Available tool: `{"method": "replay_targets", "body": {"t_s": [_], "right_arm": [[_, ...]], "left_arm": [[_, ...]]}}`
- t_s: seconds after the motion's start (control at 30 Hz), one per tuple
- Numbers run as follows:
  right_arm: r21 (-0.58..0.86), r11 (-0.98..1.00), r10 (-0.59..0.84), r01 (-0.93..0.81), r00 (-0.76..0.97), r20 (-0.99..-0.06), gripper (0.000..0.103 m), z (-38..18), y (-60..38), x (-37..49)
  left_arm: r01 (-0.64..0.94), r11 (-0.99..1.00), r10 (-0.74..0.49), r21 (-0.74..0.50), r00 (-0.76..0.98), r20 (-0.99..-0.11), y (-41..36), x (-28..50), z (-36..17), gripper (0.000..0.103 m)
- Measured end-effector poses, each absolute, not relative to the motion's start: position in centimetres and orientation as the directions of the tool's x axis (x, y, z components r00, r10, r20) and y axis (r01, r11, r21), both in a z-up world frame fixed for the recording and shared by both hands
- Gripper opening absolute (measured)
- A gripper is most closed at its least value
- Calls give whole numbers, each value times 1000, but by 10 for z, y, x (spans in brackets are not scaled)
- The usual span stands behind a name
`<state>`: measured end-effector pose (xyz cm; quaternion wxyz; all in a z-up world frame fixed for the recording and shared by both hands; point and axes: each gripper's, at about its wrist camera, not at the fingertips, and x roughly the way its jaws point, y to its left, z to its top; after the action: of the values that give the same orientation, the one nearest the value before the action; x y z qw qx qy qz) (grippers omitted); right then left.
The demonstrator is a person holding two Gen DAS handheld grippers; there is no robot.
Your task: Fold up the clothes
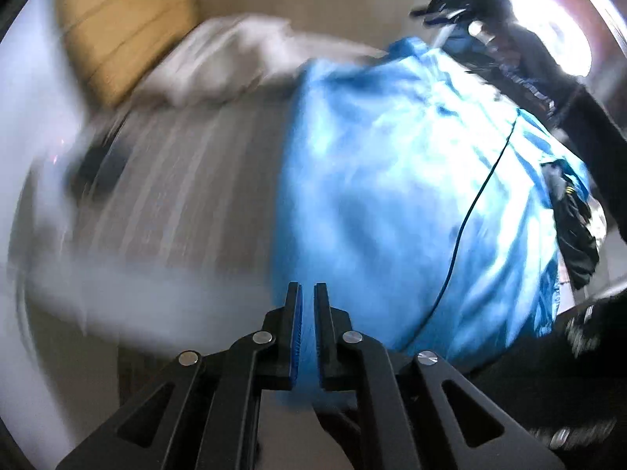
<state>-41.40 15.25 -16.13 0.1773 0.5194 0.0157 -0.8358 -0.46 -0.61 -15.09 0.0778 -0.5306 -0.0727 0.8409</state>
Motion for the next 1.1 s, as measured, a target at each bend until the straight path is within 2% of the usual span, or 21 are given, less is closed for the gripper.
{"method": "replay_targets", "body": {"t_s": [0.07, 0.13, 0.17, 0.27, 0.33, 0.47, 0.57, 0.67, 0.77, 0.8, 0.83, 0.87, 0.9, 0.97, 1.03, 1.1], "right_arm": [[175, -959, -252, 223, -390, -886, 42, -174, 197, -432], [125, -980, -178, 158, -397, -900, 42, -189, 218, -446], [95, -988, -137, 123, -401, -906, 42, -198, 230, -454], [108, -992, -128, 72, -408, -904, 42, -208, 269, -460], [152, -985, -170, 76, -399, -901, 42, -209, 293, -459], [279, -948, -315, 151, -349, -883, 42, -219, 287, -454], [322, -923, -378, 211, -345, -859, 52, -216, 261, -457], [254, -941, -320, 225, -338, -885, 55, -228, 237, -476], [272, -938, -327, 216, -281, -902, 55, -248, 225, -492], [268, -939, -321, 215, -267, -909, 55, -251, 222, -493], [264, -940, -316, 215, -265, -911, 49, -255, 220, -493], [266, -938, -322, 220, -276, -906, 37, -258, 220, -491], [279, -932, -339, 230, -287, -896, 10, -258, 221, -488], [298, -921, -371, 250, -334, -867, 8, -252, 226, -479], [264, -930, -356, 255, -451, -818, 6, -232, 239, -469], [249, -941, -332, 229, -478, -813, 6, -232, 246, -471]], "left_arm": [[-120, -972, 235, -203, -454, -859, -3, -61, -144, 16], [-188, -967, 241, -170, -468, -850, 0, -114, -149, 29], [-220, -965, 233, -143, -468, -853, 2, -138, -152, 30], [-306, -949, 212, -73, -451, -867, 7, -200, -165, 35], [-362, -930, 216, -57, -417, -883, 11, -232, -178, 36], [-461, -887, 180, 1, -347, -921, 12, -265, -193, 38], [-517, -856, 182, 0, -302, -936, 16, -278, -200, 40], [-543, -838, 218, -55, -241, -946, 19, -293, -208, 49], [-566, -822, 201, -61, -188, -961, 26, -300, -227, 48], [-562, -825, 198, -59, -188, -962, 26, -300, -231, 45], [-559, -827, 194, -57, -189, -963, 27, -300, -235, 22], [-555, -830, 190, -55, -189, -963, 27, -300, -239, 2], [-552, -832, 187, -53, -189, -964, 27, -300, -243, 3], [-534, -845, 184, -29, -239, -954, 25, -290, -237, 2], [-487, -873, 168, 5, -311, -935, 17, -280, -228, 3], [-442, -897, 161, 6, -340, -926, 11, -279, -228, 3]]}}
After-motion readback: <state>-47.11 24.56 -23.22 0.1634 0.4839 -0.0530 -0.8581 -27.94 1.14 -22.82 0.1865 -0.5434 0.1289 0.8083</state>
